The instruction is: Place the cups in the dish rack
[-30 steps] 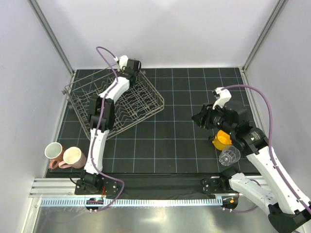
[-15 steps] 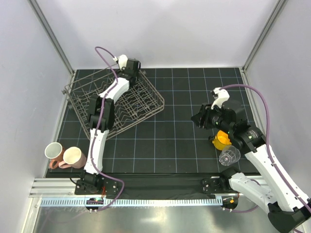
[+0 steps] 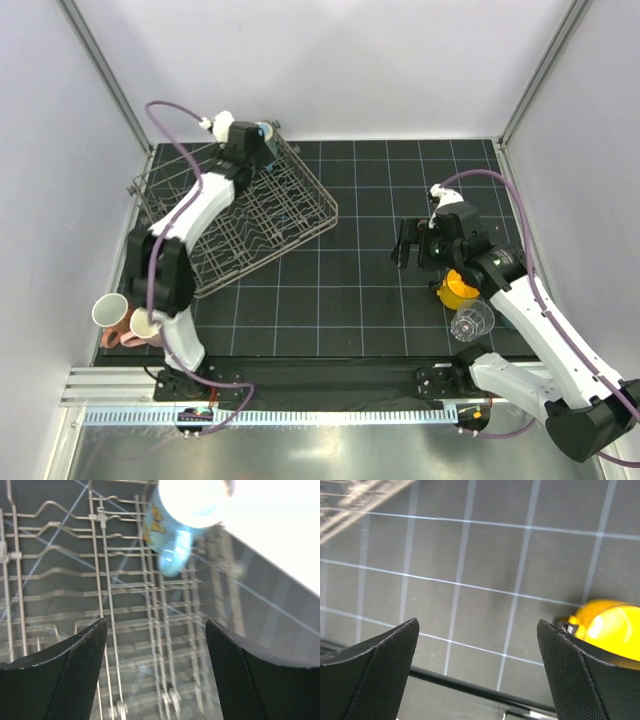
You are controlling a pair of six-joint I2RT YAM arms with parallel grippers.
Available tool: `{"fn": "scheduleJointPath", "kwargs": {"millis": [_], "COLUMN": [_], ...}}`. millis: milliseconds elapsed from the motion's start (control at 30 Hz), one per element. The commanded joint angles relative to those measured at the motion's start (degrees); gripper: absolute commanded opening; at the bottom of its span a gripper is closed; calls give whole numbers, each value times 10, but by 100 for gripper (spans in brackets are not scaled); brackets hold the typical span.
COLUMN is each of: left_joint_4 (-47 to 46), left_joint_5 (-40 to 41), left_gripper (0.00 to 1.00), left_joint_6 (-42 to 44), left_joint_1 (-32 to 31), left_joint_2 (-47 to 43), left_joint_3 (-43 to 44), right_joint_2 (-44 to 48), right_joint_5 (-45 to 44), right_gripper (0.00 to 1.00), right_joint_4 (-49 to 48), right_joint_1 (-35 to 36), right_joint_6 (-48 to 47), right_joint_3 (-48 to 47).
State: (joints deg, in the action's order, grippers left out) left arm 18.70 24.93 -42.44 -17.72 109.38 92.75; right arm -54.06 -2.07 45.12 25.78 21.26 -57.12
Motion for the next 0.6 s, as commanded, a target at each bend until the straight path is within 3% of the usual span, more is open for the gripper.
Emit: {"fn": "scheduleJointPath", "kwargs": {"millis": [0, 333, 567], "left_joint_4": [-4, 12, -2], "left_joint_5": [-57, -283, -427], "left_gripper": [78, 79, 83], "left_joint_6": [-42, -83, -141], "left_joint_1": [-4, -11, -12], "left_joint_2": [-104, -412, -583], "left_joint_3": [-89, -371, -478], "right_joint_2": [-16, -58, -102], "right_joint_5": [-68, -126, -113], "right_gripper": [100, 100, 100], "right_joint_4": [28, 101, 171], "right_joint_1": [2, 1, -19], "right_joint_6": [24, 5, 87], "right_joint_3": [-12, -75, -124]}}
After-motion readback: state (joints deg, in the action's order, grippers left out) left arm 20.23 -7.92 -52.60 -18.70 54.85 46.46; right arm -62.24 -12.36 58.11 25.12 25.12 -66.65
